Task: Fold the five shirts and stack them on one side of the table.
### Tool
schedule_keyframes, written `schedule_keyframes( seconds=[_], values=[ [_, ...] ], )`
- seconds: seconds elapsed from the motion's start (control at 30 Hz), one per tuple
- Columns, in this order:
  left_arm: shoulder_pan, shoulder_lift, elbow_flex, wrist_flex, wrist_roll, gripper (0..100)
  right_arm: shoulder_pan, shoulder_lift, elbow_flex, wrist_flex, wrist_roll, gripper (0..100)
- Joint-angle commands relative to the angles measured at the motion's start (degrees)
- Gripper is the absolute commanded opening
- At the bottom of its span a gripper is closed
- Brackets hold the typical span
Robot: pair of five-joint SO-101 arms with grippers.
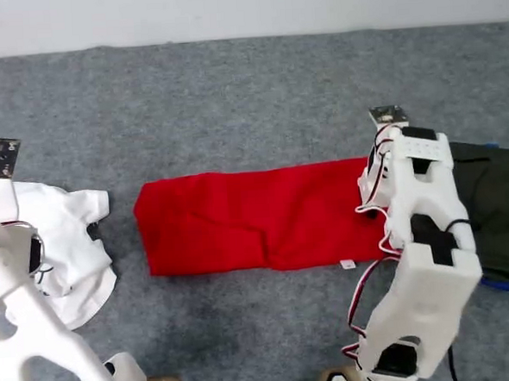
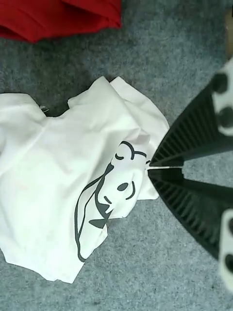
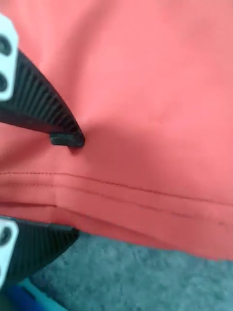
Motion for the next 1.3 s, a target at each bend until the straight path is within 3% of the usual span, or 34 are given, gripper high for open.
schedule_keyframes(
  seconds=[0.0, 0.13, 0.57, 0.9, 1.27],
  values=[
    [0.44, -2.11, -0.48, 0.18, 0.44, 2, 0.13, 2.77, -4.84, 0.84, 0.62, 18.1],
    [0.44, -2.02, -0.48, 0.18, 0.44, 2, -0.13, 2.68, -5.10, 1.71, 0.26, 0.4],
    [0.44, -2.29, -0.48, 0.18, 0.44, 2, -3.65, -15.78, -5.36, 11.38, 6.15, 1.0],
    [0.44, -2.29, -0.48, -0.09, 0.44, 2, -22.46, -27.56, -5.36, 17.36, 6.95, 1.0],
    [1.05, -2.29, -0.48, -1.41, 0.79, 2, -41.63, -26.24, -7.21, 9.63, 2.29, 1.0]
  ],
)
